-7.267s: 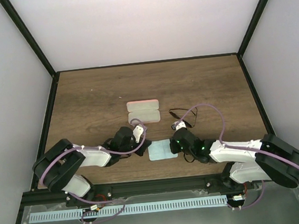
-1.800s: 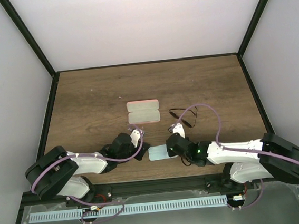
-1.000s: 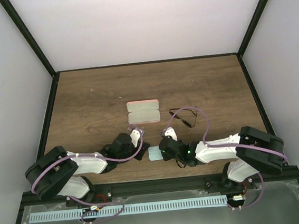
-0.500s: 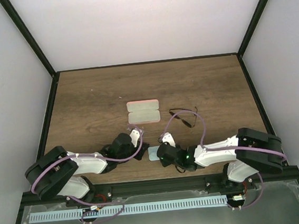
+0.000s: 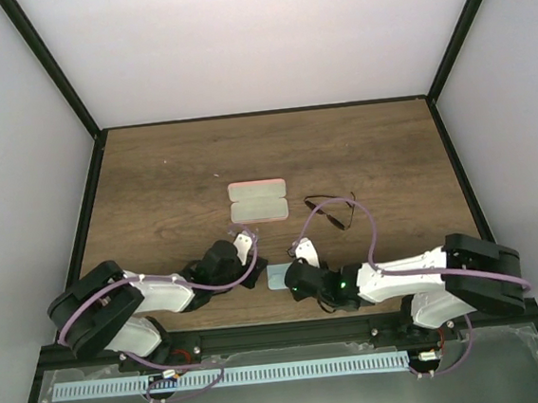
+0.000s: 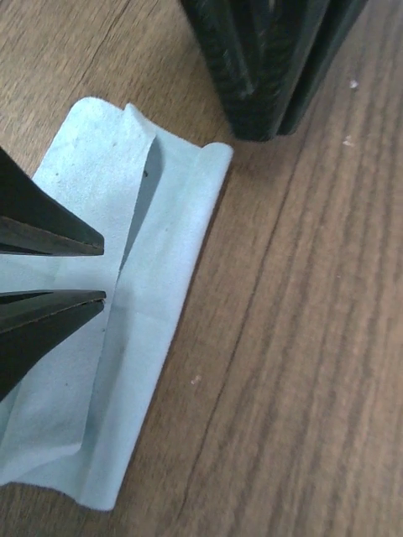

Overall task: Organize the sunglasses
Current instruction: Fold the glasses cleaning cloth at the center of the board.

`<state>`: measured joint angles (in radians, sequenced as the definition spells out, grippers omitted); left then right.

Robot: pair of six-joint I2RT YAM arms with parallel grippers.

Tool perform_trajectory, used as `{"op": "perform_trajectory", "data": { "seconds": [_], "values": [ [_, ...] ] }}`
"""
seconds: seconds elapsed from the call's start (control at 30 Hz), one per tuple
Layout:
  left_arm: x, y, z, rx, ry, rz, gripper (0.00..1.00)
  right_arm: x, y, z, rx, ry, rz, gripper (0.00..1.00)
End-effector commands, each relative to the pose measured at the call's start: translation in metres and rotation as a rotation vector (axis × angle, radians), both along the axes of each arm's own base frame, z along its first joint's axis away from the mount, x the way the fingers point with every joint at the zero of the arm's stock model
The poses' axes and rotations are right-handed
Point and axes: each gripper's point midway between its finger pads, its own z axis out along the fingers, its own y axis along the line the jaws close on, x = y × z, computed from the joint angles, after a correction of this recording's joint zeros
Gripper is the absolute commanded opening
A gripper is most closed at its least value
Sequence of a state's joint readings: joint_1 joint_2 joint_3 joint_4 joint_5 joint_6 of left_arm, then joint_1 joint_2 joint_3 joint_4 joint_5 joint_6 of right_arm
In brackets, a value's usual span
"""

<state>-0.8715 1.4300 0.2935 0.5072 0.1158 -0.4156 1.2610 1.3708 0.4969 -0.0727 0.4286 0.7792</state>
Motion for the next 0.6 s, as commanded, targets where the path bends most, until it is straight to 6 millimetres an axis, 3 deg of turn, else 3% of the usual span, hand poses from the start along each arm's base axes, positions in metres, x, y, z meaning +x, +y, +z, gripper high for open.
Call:
{"op": "perform_trajectory", "data": {
  "seconds": [0.0,0.23,0.57],
  "values": [
    [0.005,-0.007,-0.001,0.006,-0.007,-0.004,0.17,0.010,0.000,0.026,0.043,-0.074,-0.053,0.14],
    [0.008,-0.018,0.000,-0.005,-0.001,-0.031,0.17,0.024,0.001,0.040,0.037,-0.125,-0.064,0.15],
    [0.008,-0.013,0.004,0.005,-0.009,-0.019,0.17,0.032,0.013,0.024,0.040,-0.087,-0.025,0.16]
  ]
}}
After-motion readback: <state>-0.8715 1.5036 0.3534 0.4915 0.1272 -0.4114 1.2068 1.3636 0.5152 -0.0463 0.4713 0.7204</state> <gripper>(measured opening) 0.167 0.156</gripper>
